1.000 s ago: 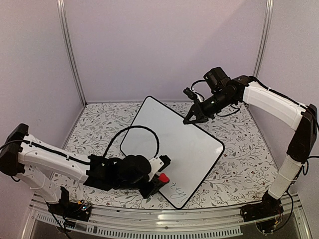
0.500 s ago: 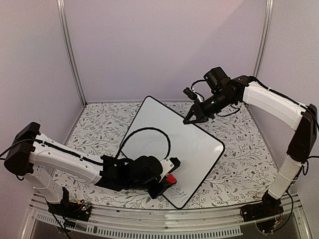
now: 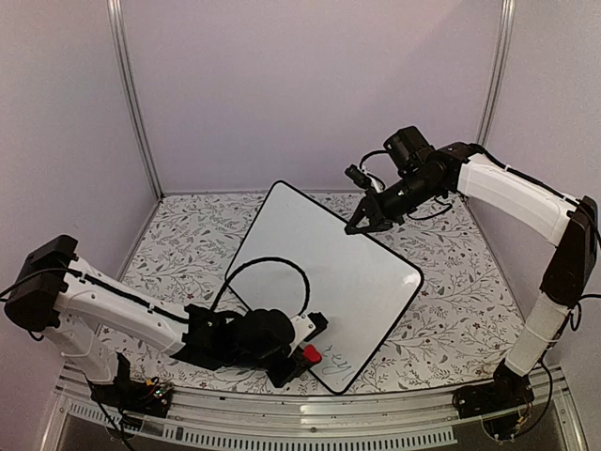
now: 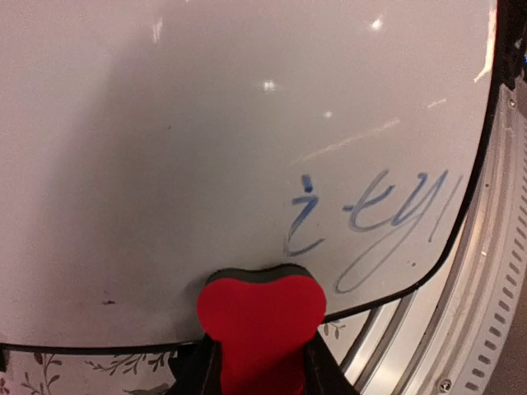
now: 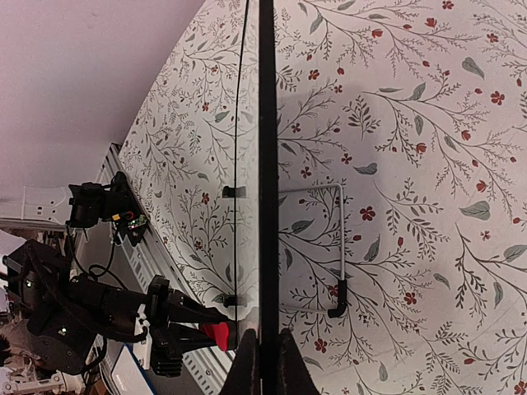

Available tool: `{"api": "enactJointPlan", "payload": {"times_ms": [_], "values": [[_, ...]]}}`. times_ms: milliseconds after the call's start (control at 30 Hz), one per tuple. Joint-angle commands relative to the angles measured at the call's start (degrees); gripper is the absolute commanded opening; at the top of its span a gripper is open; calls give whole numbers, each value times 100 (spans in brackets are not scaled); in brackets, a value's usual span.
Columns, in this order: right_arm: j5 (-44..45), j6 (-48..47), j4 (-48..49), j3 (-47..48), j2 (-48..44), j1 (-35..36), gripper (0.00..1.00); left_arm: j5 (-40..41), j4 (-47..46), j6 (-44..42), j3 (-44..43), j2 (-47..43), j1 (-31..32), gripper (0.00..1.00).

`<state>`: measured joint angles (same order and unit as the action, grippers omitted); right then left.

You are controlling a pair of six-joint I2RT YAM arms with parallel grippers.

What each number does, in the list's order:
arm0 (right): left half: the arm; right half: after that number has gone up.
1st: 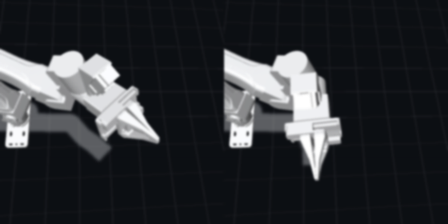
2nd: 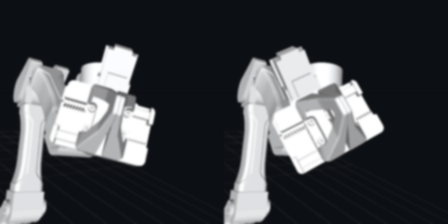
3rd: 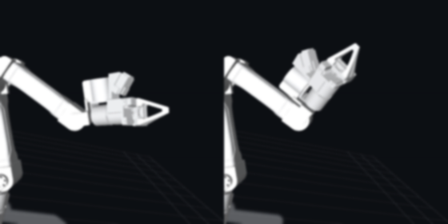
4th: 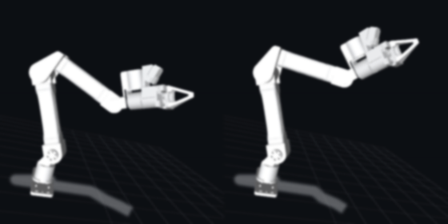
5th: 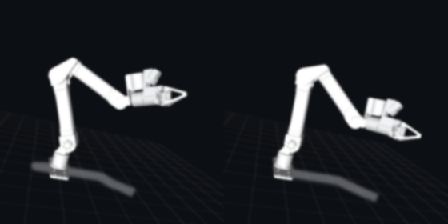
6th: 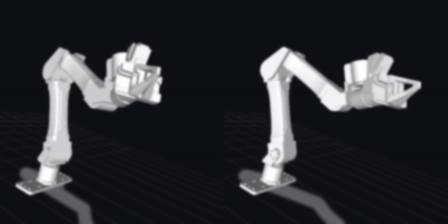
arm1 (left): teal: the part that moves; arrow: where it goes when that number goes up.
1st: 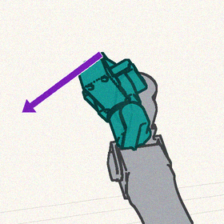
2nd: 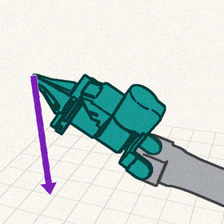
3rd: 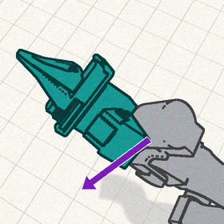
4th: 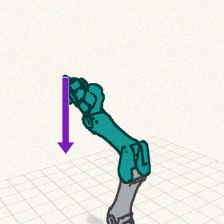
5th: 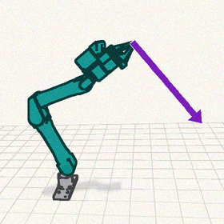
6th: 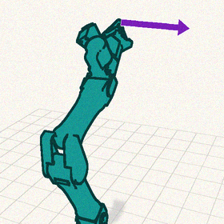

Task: Erase the whiteboard
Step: Erase the center of the whiteboard.

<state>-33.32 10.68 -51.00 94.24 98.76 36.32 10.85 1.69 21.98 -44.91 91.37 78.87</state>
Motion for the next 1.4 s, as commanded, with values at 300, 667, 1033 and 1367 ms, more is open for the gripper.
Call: {"api": "enactJointPlan", "payload": {"times_ms": [300, 667, 1033, 1367], "values": [[-122, -104, -334, -37, 224, 218, 0, 285, 454, 45, 66, -304, 1, 0], [-131, -109, -334, -28, 225, 218, 0, 573, 312, -429, -707, -219, 3, 0], [-131, -103, -323, -37, 226, 218, 0, 206, 219, -323, -787, 448, 14, 0], [-146, -101, -331, -12, 275, 218, 0, 174, 323, 1, -428, 492, 172, 0]]}}
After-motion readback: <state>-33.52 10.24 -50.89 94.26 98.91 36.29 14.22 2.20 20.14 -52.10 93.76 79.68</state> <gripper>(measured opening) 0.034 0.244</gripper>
